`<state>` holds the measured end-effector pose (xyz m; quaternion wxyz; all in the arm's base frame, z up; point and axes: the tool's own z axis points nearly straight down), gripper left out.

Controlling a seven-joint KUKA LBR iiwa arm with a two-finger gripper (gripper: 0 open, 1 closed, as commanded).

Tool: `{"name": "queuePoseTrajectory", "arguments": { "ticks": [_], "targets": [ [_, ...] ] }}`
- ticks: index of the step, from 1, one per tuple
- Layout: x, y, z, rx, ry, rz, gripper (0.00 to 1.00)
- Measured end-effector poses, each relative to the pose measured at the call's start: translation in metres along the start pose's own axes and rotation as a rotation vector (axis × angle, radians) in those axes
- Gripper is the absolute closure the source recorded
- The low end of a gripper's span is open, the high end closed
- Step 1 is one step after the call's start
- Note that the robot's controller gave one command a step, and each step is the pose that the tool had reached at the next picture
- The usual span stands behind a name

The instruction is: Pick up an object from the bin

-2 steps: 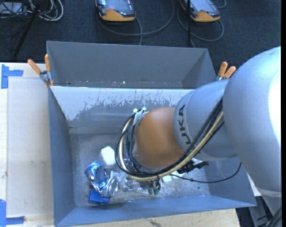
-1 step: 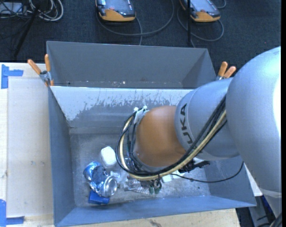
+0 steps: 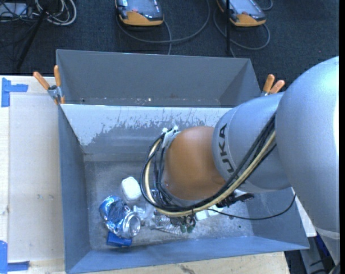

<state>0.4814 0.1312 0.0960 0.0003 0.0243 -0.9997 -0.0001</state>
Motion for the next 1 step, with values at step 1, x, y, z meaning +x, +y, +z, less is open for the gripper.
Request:
{"name": "queuePoseTrajectory", "arguments": {
  "ticks": [1],
  "targets": [
    [0.0015,-0.0003,-0.0066,0.001,0.006,0.001,1.0]
  ]
}}
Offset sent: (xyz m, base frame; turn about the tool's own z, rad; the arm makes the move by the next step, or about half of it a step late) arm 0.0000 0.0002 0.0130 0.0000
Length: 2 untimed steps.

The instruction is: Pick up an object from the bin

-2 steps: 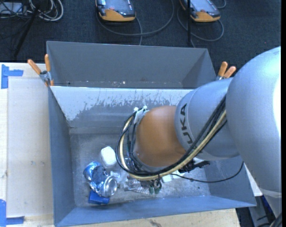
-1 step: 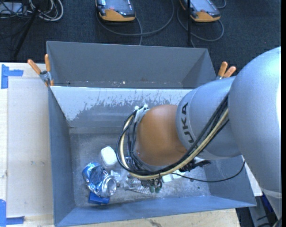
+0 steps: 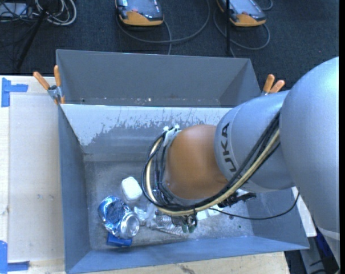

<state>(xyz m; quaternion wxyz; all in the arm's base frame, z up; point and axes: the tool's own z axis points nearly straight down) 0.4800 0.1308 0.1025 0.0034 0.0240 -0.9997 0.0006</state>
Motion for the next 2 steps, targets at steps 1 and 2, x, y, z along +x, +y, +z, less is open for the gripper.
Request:
{"name": "queuePoseTrajectory", "arguments": {
  "ticks": [1,2],
  "targets": [
    [0.002,0.0,-0.022,0.002,0.006,0.0,1.0],
    [0.001,0.0,-0.046,0.001,0.001,-0.001,1.0]
  ]
}}
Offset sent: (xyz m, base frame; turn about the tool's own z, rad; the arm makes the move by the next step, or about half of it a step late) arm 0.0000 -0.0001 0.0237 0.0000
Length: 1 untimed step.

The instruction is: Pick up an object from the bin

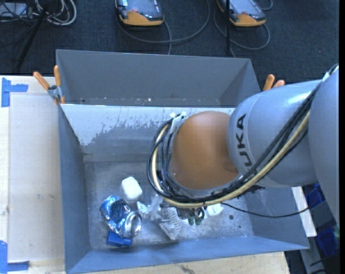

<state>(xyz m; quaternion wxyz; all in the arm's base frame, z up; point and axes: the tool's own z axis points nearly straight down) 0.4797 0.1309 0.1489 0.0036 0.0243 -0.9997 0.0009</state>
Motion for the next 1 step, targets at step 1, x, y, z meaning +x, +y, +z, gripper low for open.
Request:
{"name": "queuePoseTrajectory", "arguments": {
  "ticks": [1],
  "targets": [
    [-0.0006,0.0003,-0.0205,-0.001,-0.004,0.0,1.0]
  ]
}}
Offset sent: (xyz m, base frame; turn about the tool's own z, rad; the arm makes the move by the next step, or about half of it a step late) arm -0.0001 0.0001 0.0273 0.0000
